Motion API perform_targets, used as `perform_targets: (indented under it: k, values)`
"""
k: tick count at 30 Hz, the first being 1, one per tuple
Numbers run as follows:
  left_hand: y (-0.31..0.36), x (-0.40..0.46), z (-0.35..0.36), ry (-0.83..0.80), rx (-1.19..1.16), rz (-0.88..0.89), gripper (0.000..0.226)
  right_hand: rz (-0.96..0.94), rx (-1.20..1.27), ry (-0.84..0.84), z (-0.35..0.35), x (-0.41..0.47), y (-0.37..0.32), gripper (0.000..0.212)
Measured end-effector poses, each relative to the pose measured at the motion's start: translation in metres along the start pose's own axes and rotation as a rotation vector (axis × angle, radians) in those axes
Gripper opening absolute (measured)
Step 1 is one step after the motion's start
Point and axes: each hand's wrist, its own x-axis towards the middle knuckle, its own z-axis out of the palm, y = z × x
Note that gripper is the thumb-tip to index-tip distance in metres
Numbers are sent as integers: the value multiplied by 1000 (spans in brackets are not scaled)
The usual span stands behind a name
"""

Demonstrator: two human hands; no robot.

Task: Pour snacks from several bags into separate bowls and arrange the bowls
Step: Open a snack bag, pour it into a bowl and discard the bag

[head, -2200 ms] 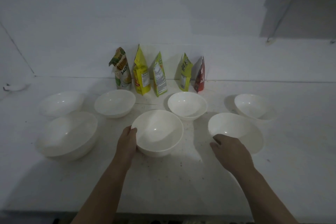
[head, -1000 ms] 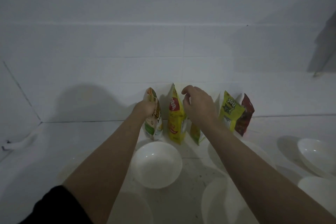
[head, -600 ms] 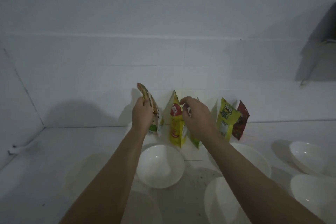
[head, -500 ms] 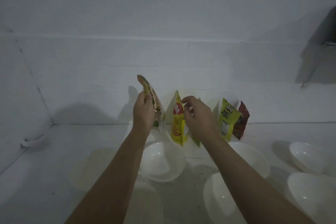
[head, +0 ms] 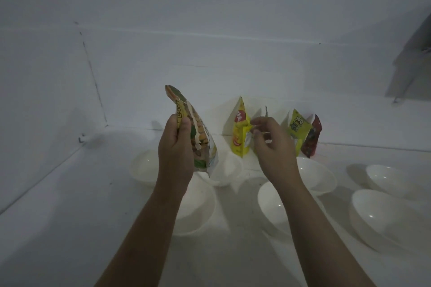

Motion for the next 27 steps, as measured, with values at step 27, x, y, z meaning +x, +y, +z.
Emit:
perform_targets:
  k: [27]
  values:
    - [-47,115,-234,-333,391,-288,34,300,208,-348,253,-56,-85,24]
